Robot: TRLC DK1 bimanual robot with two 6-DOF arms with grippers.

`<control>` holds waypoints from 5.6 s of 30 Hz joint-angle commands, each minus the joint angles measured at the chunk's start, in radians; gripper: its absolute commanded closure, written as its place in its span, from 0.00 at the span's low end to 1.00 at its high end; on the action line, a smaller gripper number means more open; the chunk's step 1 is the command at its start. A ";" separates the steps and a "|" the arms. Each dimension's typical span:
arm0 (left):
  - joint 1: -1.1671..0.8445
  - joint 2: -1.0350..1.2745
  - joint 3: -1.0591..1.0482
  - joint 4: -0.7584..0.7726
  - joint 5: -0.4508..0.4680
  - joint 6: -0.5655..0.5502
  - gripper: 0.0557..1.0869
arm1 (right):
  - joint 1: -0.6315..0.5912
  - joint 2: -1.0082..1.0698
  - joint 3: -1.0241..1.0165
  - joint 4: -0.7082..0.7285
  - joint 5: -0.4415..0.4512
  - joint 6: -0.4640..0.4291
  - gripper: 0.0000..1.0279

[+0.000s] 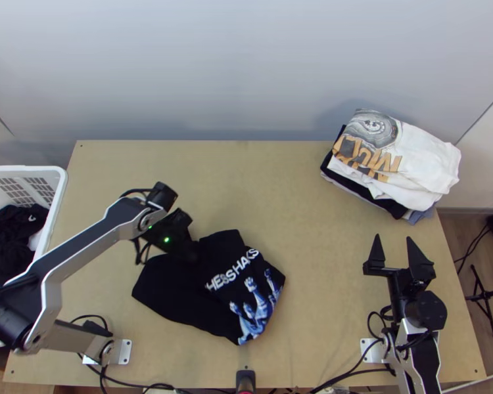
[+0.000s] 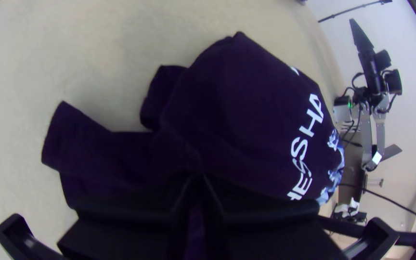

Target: Fold the t-shirt

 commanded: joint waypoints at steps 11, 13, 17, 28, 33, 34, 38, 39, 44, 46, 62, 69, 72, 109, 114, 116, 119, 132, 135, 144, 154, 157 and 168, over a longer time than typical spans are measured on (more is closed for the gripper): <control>0.070 0.074 0.461 0.111 -0.100 -0.239 0.97 | 0.000 0.001 -0.001 0.000 0.000 0.000 0.04; 0.047 0.074 0.512 0.111 -0.100 -0.280 0.97 | 0.000 0.001 0.001 0.000 0.000 0.000 0.04; -0.014 0.054 0.593 0.113 -0.098 -0.352 0.97 | 0.000 0.001 0.001 0.000 0.000 0.000 0.04; 0.021 -0.031 0.805 0.105 -0.098 -0.424 0.97 | 0.000 0.001 0.001 0.000 0.000 0.000 0.04; -0.019 -0.051 0.750 0.099 -0.088 -0.401 0.97 | 0.000 0.001 0.001 0.000 0.000 0.000 0.04; -0.032 -0.052 0.727 0.094 -0.088 -0.400 0.97 | 0.000 0.001 0.001 0.000 0.000 0.000 0.04; -0.123 -0.069 0.584 0.090 -0.088 -0.375 0.97 | 0.000 0.001 0.001 0.000 0.000 0.000 0.04; -0.150 -0.075 0.529 0.094 -0.089 -0.360 0.97 | 0.000 -0.001 0.001 0.000 0.002 0.000 0.04; -0.287 -0.064 0.245 0.193 -0.091 -0.343 0.97 | 0.000 -0.001 0.001 0.000 0.000 0.000 0.04; -0.328 -0.043 0.147 0.289 -0.098 -0.351 0.97 | 0.000 0.001 0.001 0.000 0.000 0.000 0.04; -0.529 0.293 0.362 0.407 -0.124 -0.424 0.97 | 0.000 -0.001 0.001 0.000 0.000 0.000 0.04; -0.566 0.465 0.604 0.407 -0.134 -0.487 0.97 | 0.000 -0.001 0.001 0.000 0.000 0.000 0.04; -0.565 0.517 0.708 0.398 -0.153 -0.519 0.97 | 0.000 0.001 -0.001 0.000 0.002 0.000 0.04; 0.236 -0.023 0.567 0.145 -0.132 -0.341 0.04 | 0.000 -0.001 -0.001 0.000 0.002 0.000 0.04; 0.386 -0.089 0.504 0.088 -0.215 -0.240 0.04 | 0.000 -0.001 0.001 0.000 0.000 0.000 0.04; 0.440 -0.107 0.492 0.056 -0.246 -0.220 0.04 | 0.000 0.001 0.001 0.000 0.000 0.000 0.04; 0.514 -0.129 0.475 -0.036 -0.264 -0.222 0.04 | 0.000 -0.001 0.001 0.000 0.000 0.000 0.04; 0.646 -0.212 0.268 -0.070 -0.354 -0.294 0.04 | 0.046 0.001 0.001 0.000 -0.001 0.000 0.04; 0.646 -0.213 0.251 -0.070 -0.368 -0.300 0.04 | 0.082 -0.001 -0.001 0.000 -0.001 0.051 0.04; 0.652 -0.230 0.210 -0.068 -0.388 -0.295 0.04 | 0.170 0.005 0.059 -0.072 -0.092 -0.032 0.04; 0.630 -0.241 0.230 -0.042 -0.387 -0.291 0.04 | 0.387 0.375 0.441 -0.152 -0.101 -0.211 0.04; 0.621 -0.241 0.243 -0.030 -0.387 -0.288 0.04 | 0.525 0.490 0.587 -0.296 -0.100 -0.224 0.04; 0.630 -0.189 0.268 0.002 -0.387 -0.239 0.04 | 0.839 0.786 0.777 -0.704 -0.255 0.023 0.04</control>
